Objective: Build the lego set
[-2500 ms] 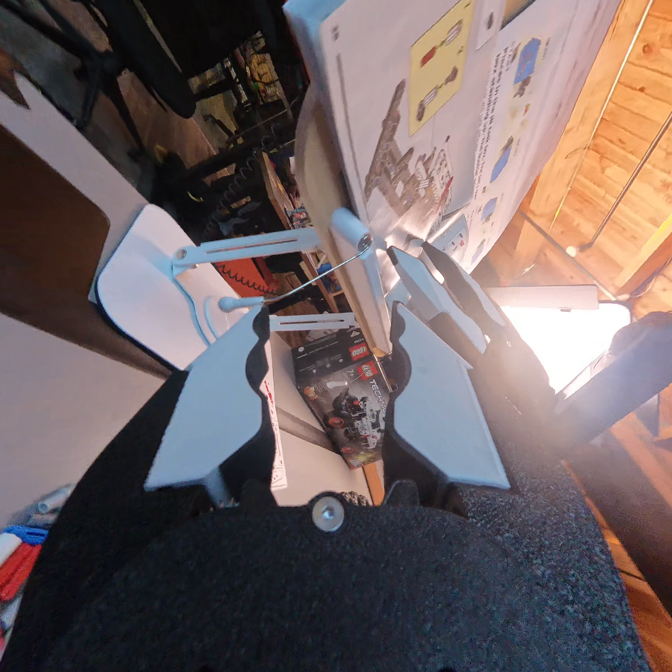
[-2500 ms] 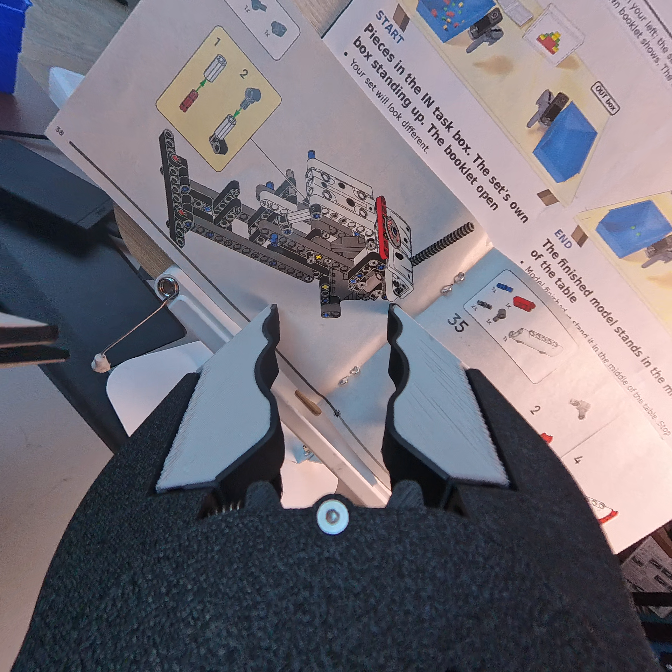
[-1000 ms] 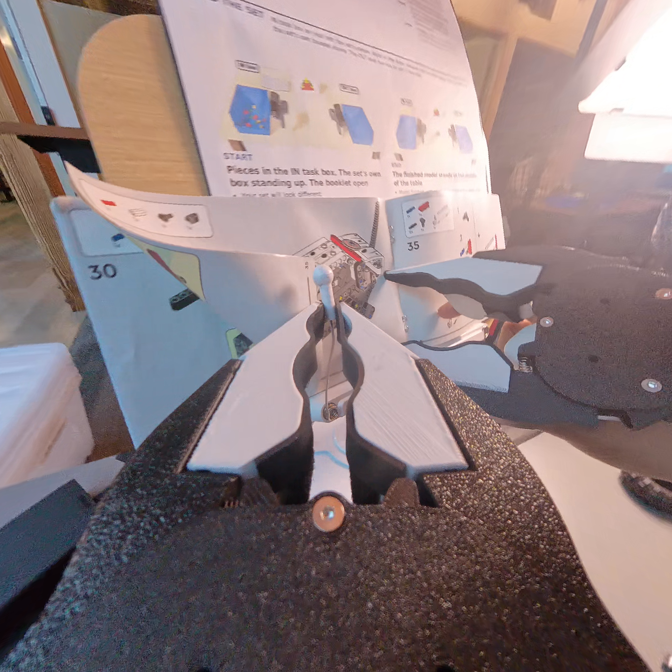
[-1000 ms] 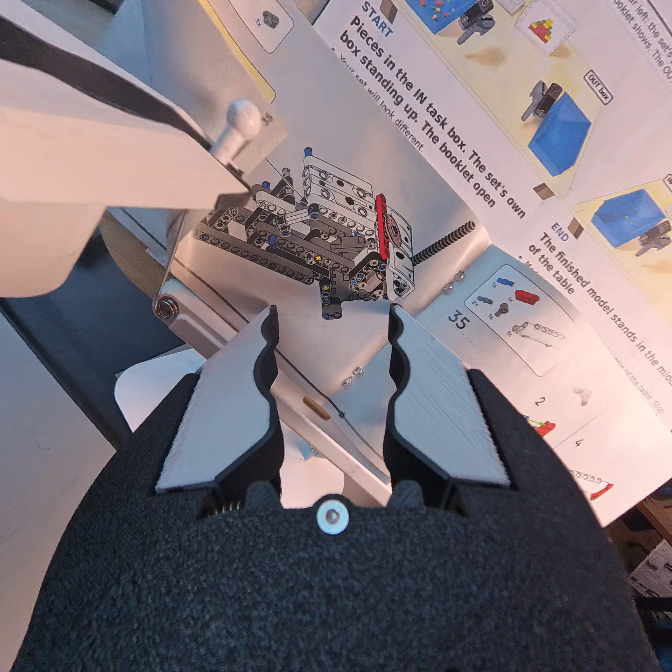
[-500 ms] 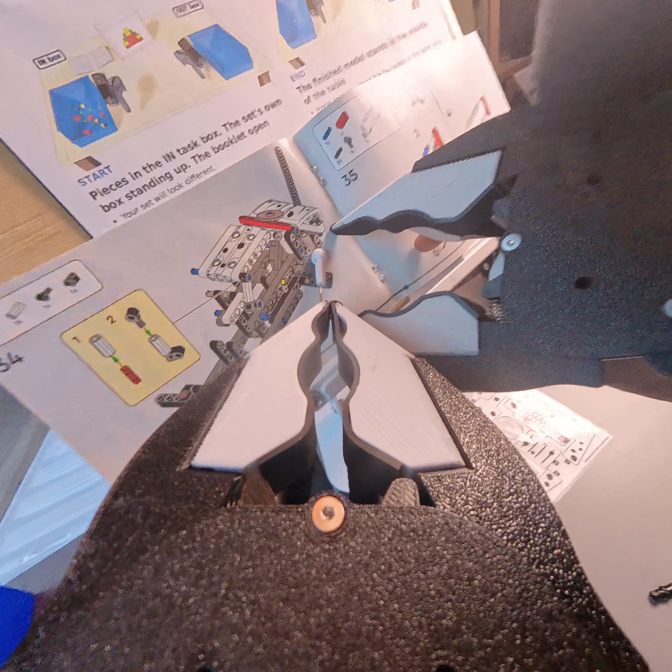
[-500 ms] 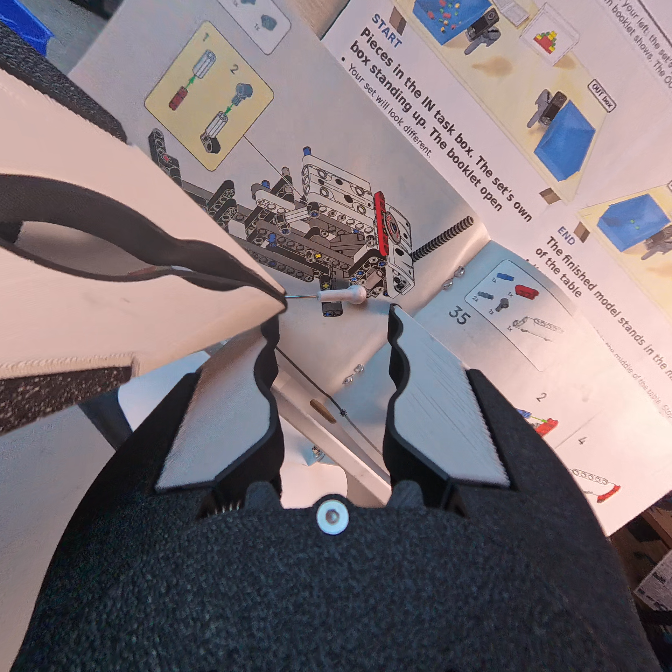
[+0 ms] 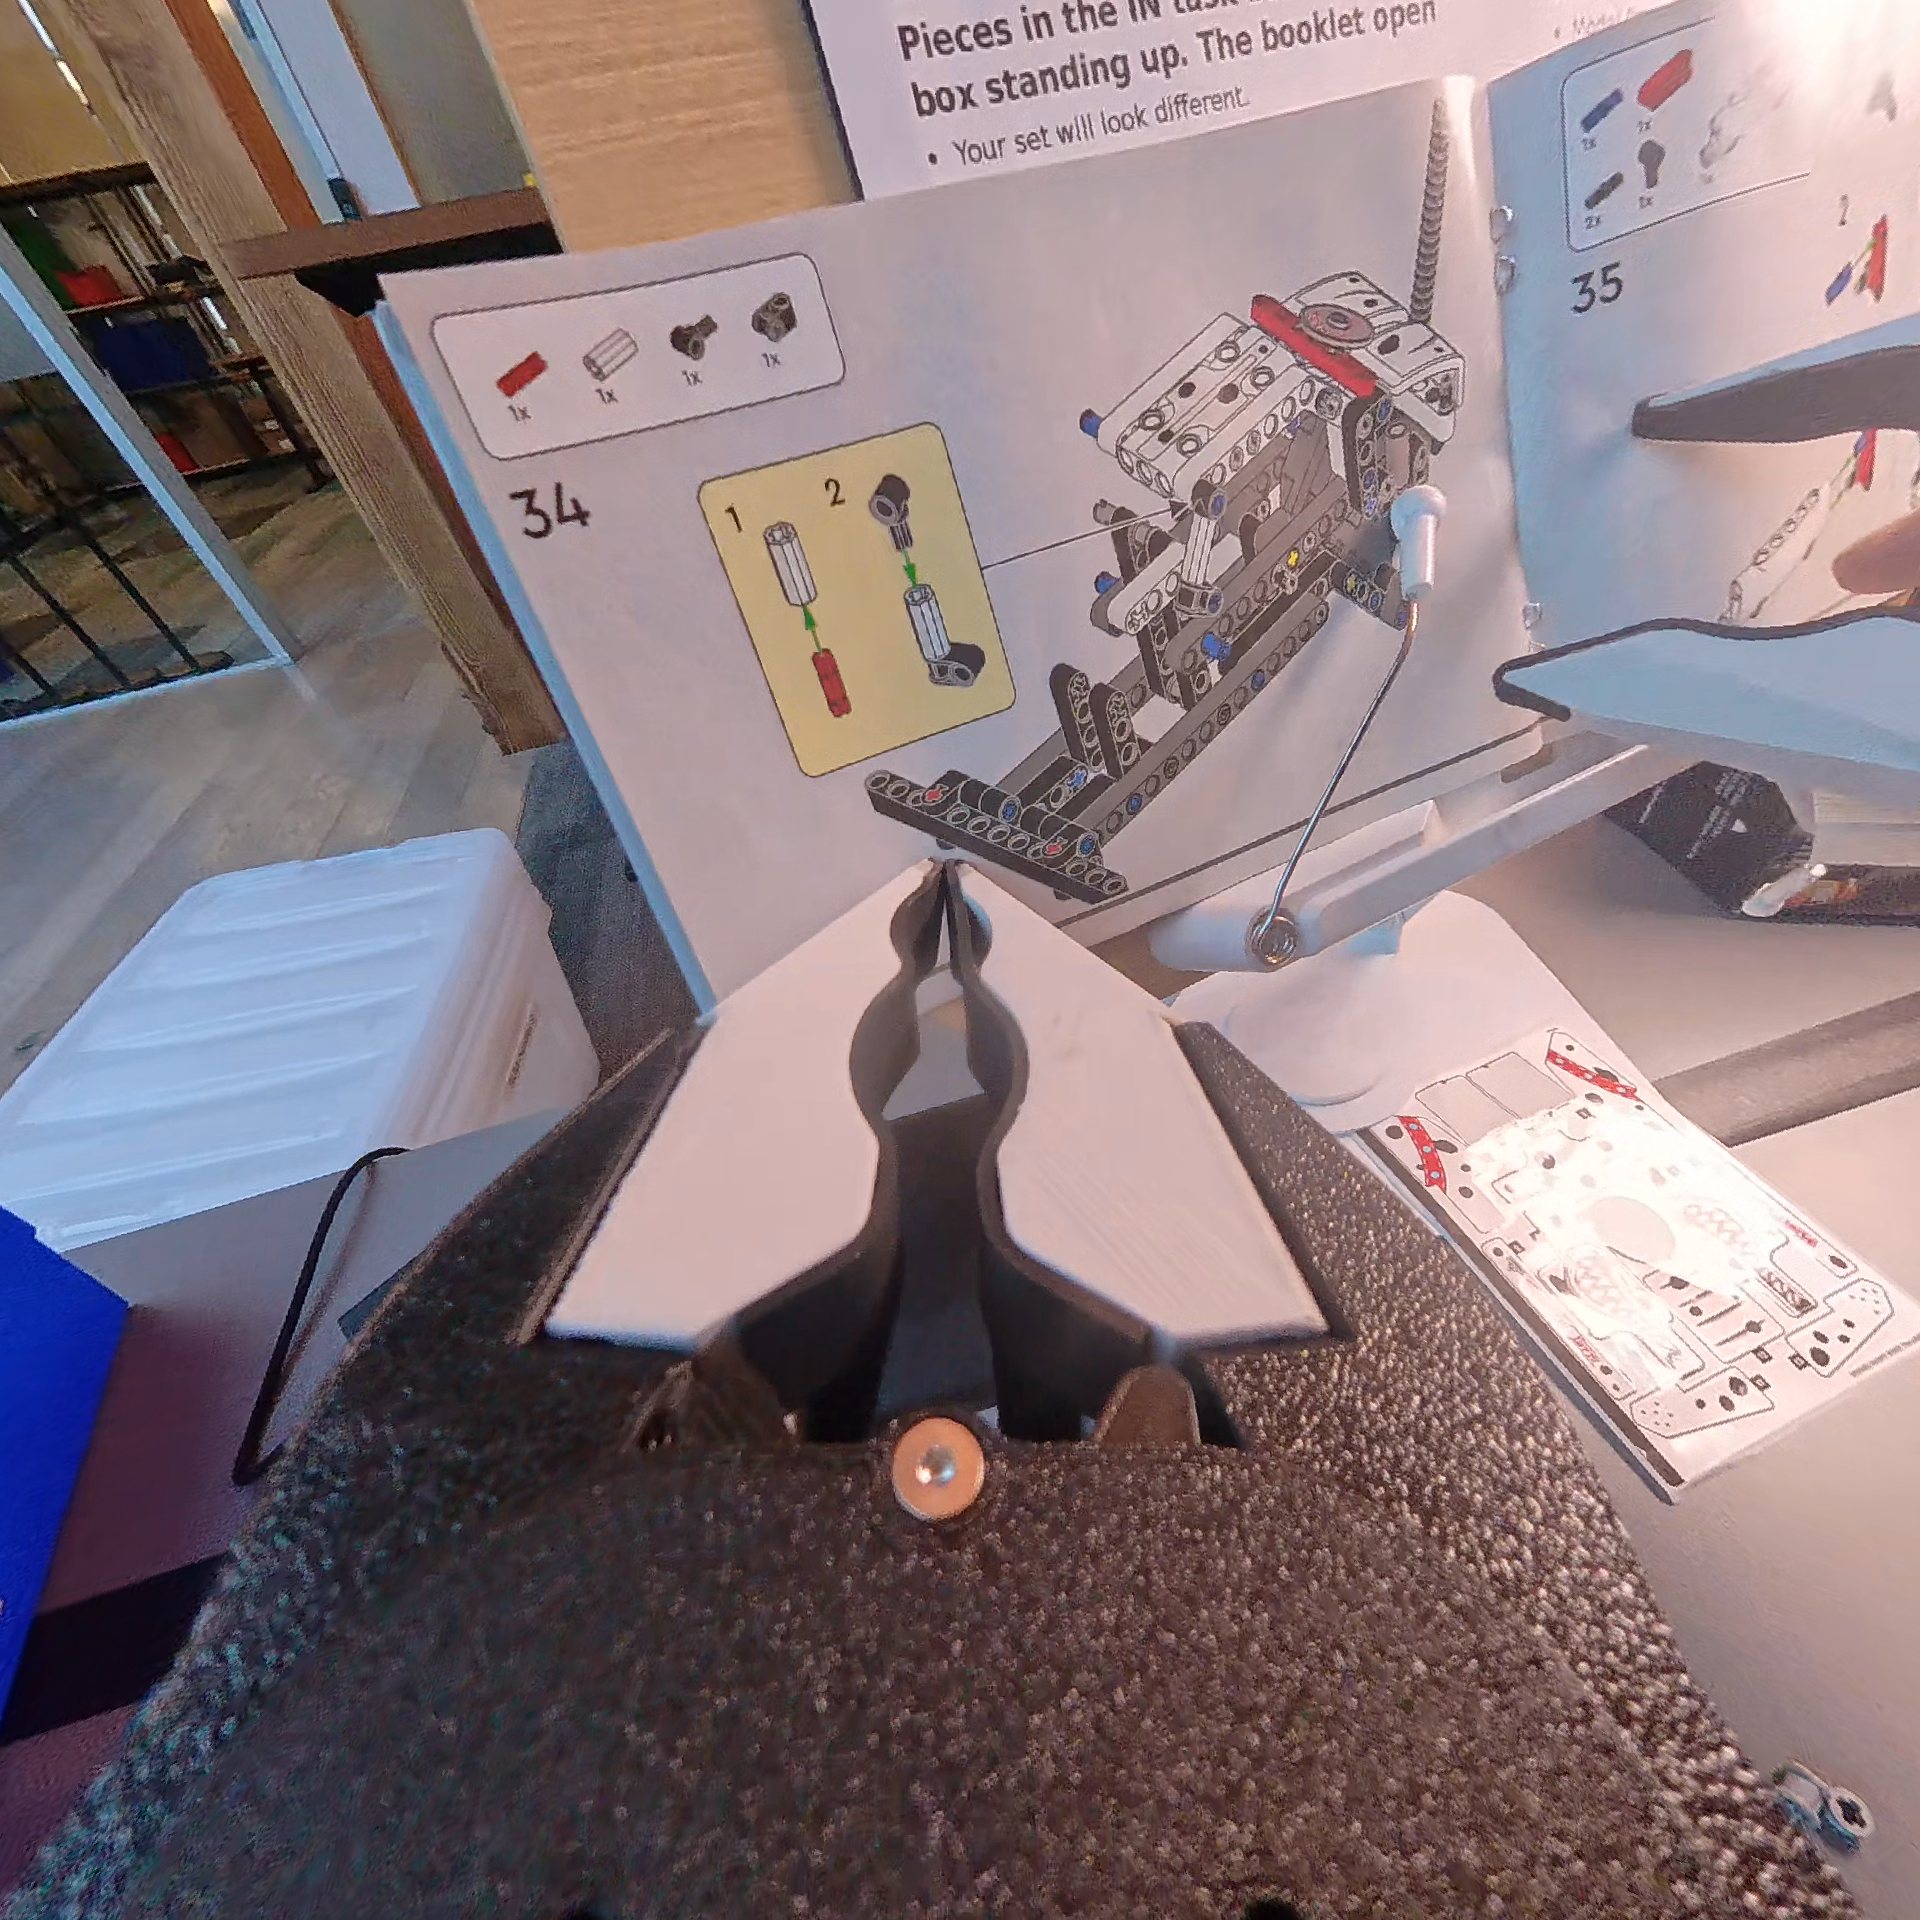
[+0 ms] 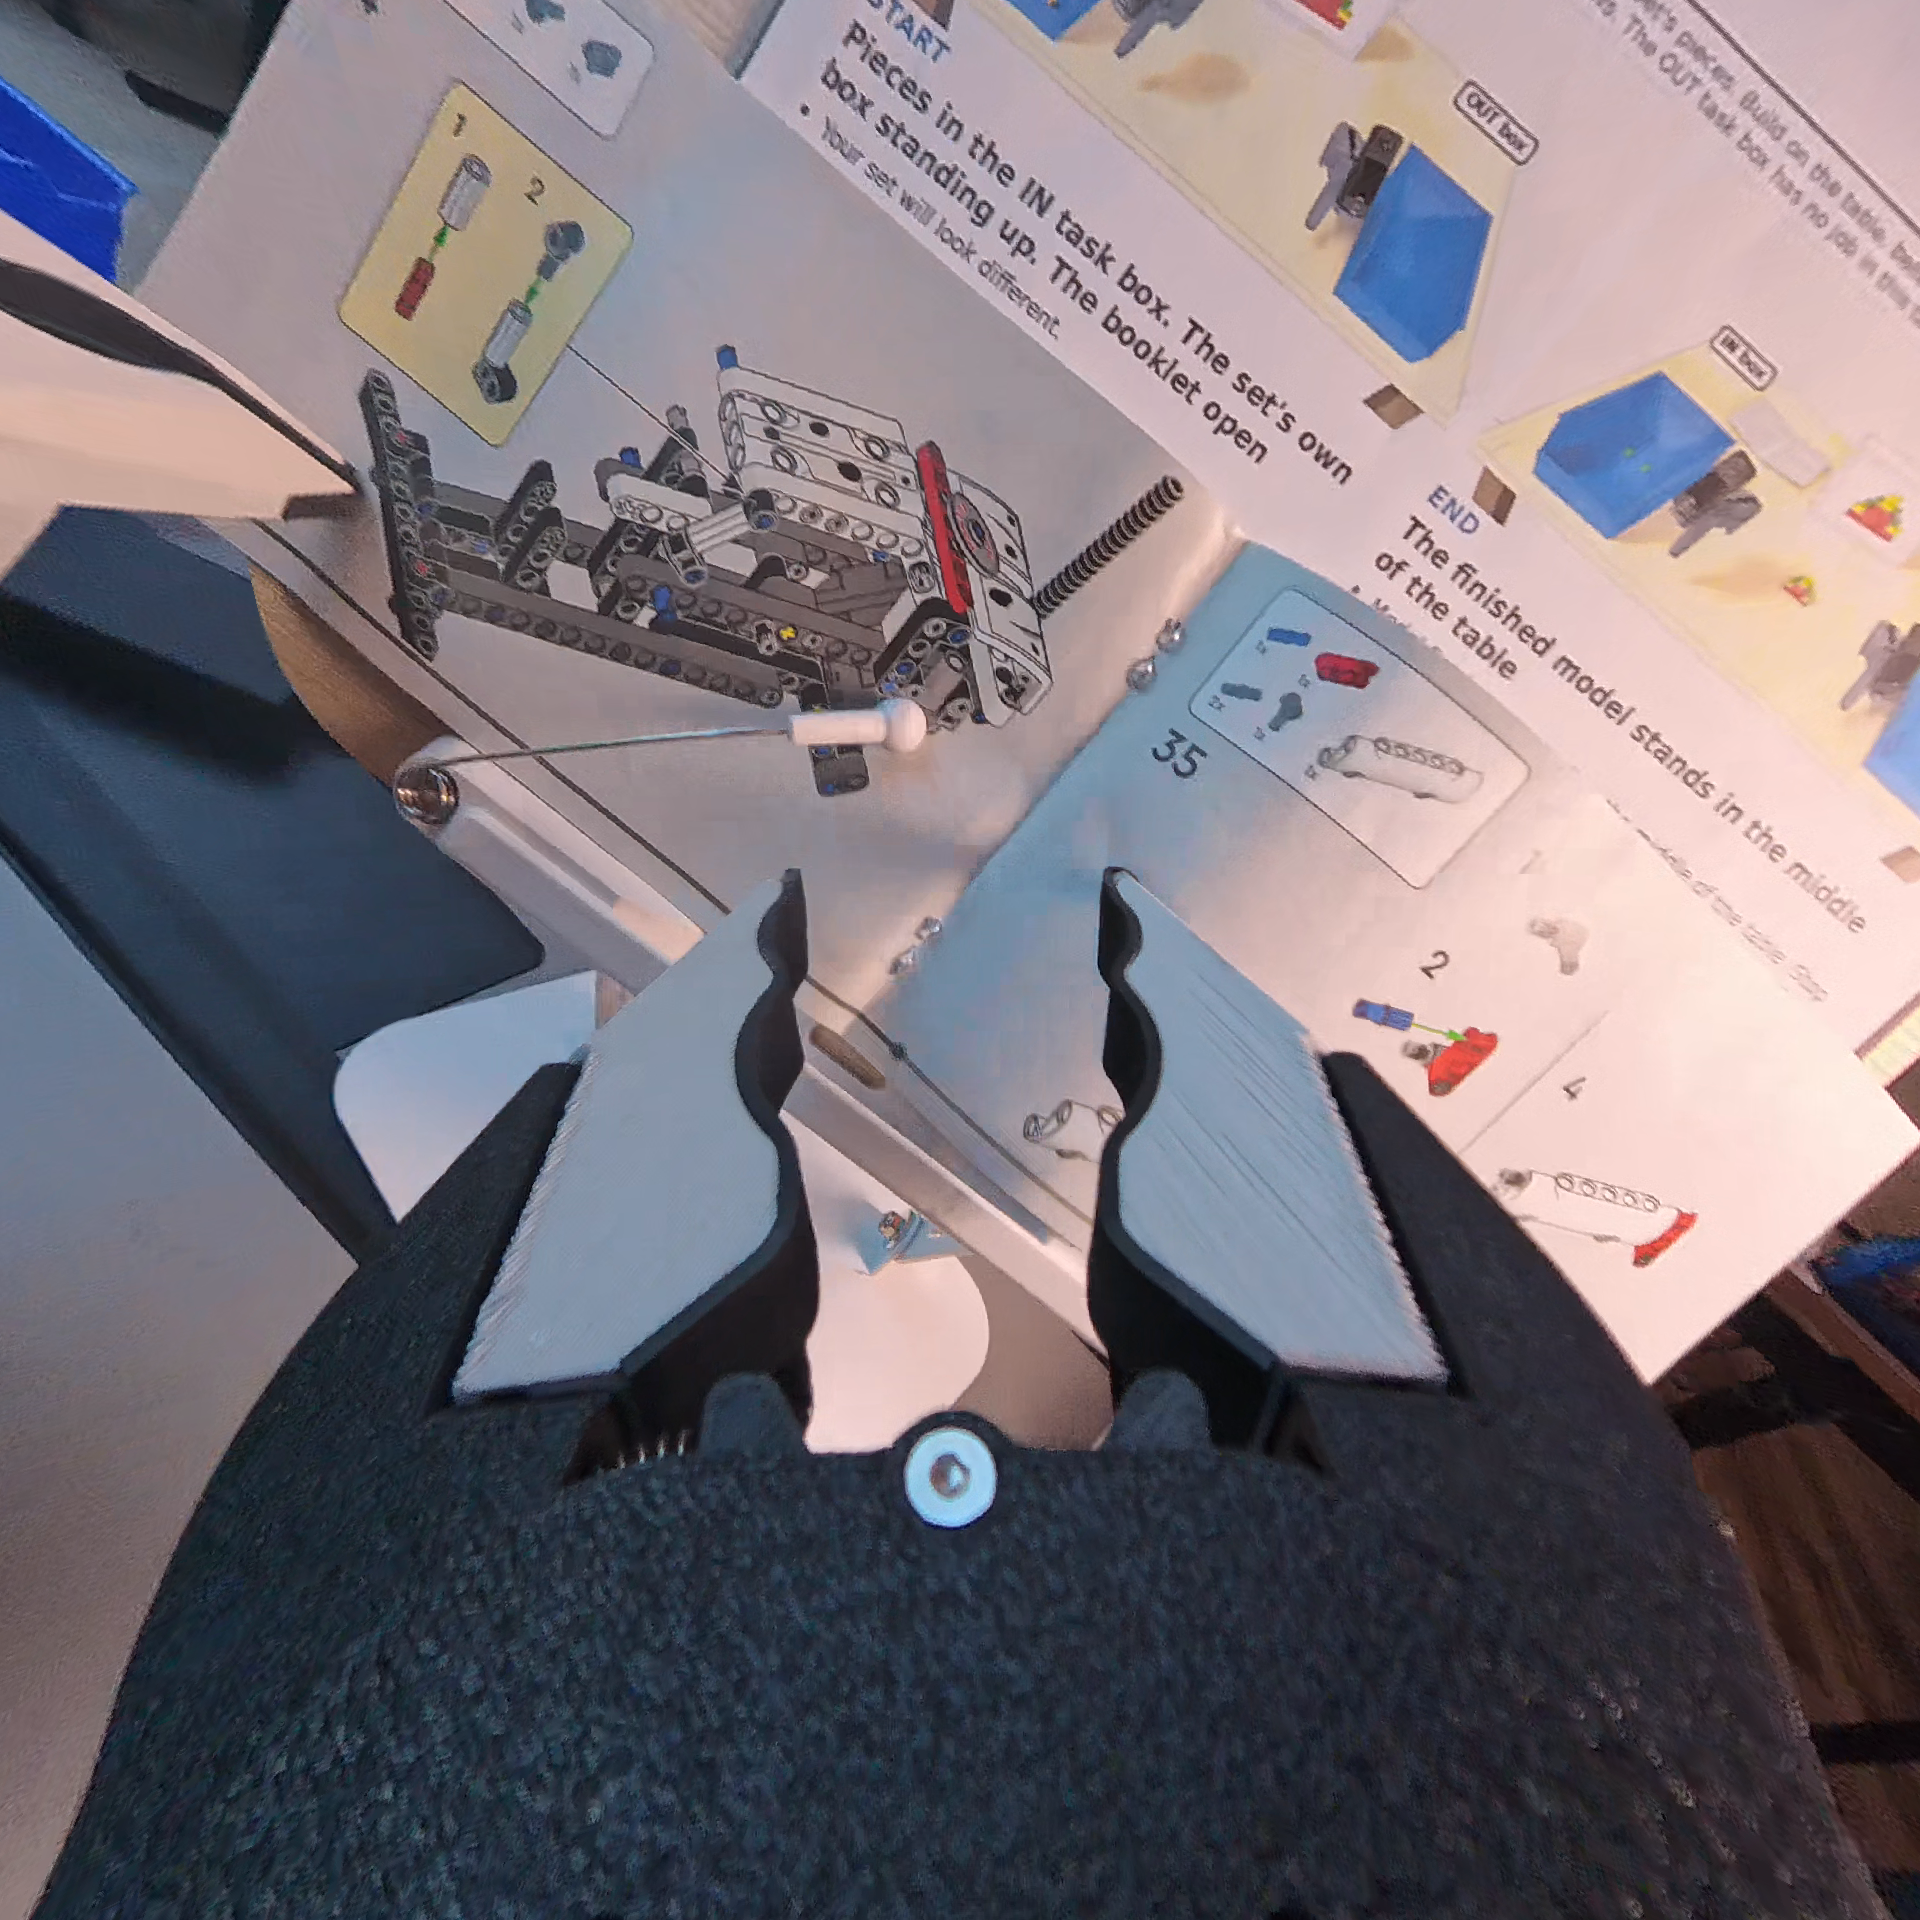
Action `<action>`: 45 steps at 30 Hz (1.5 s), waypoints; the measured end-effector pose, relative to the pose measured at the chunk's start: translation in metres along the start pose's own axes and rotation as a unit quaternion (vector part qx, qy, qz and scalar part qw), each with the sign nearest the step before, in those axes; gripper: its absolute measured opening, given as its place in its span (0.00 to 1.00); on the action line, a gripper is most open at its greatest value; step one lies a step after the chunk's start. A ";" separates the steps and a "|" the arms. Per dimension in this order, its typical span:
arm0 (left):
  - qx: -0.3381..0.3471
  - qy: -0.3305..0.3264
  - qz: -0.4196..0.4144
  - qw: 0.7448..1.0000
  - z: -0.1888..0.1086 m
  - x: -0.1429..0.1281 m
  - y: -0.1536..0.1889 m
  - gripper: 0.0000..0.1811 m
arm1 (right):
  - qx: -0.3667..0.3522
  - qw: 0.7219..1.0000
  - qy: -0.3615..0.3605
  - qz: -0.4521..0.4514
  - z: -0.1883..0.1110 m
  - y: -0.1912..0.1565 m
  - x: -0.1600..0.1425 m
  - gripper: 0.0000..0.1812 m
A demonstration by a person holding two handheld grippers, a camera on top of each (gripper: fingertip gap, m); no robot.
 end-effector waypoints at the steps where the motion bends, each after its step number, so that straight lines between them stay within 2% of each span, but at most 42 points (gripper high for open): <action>1: -0.002 0.002 0.000 1.000 0.000 0.000 0.000 0.00 | -0.006 1.000 -0.007 -0.004 -0.001 0.003 -0.005 0.31; 8: 0.008 0.001 0.037 0.999 0.002 -0.002 -0.002 0.00 | -0.039 0.998 -0.028 0.043 -0.010 0.027 -0.039 0.31; 13: 0.016 -0.008 0.039 0.999 0.006 -0.002 -0.006 0.00 | -0.025 0.998 -0.017 0.057 -0.014 0.026 -0.039 0.32; 15: 0.020 -0.011 0.038 0.999 0.006 -0.003 -0.006 0.00 | -0.019 0.997 -0.007 0.069 -0.019 0.023 -0.031 0.32; 17: 0.019 -0.006 0.037 0.999 0.006 -0.003 -0.006 0.00 | -0.011 0.998 0.023 0.065 -0.022 0.015 -0.009 0.30; 21: 0.028 0.006 0.033 0.999 0.007 -0.003 -0.006 0.00 | 0.000 0.996 0.035 0.079 -0.004 -0.005 0.030 0.34; 23: 0.034 0.010 0.037 0.999 0.007 -0.003 -0.006 0.00 | -0.023 0.998 0.021 0.057 0.012 -0.006 0.036 0.37; 26: 0.035 0.010 0.037 0.999 0.007 -0.003 -0.006 0.00 | -0.058 0.998 -0.013 0.010 0.027 -0.002 0.024 0.37; 33: 0.024 0.009 0.039 0.999 0.007 -0.004 -0.006 0.00 | -0.068 0.998 -0.005 -0.010 0.015 0.000 0.015 0.36; 40: 0.023 0.008 0.036 0.999 0.007 -0.004 -0.007 0.00 | -0.060 0.997 -0.025 -0.029 0.007 0.003 0.005 0.41; 42: 0.021 0.004 0.037 0.999 0.007 -0.004 -0.007 0.00 | -0.051 0.999 -0.007 0.003 -0.004 0.006 0.010 0.43; 45: 0.007 0.006 0.031 0.999 0.004 -0.002 -0.006 0.02 | -0.031 0.996 0.039 0.079 -0.039 0.011 0.025 0.43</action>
Point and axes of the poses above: each gripper's, where its closed fingertips meet, z out along the fingers, x out of its top, y = z × x across the jaws, the point moved 1 cm from there along -z, back along the fingers, and after that the axes turned 5 degrees about y, right-handed, at the moved point
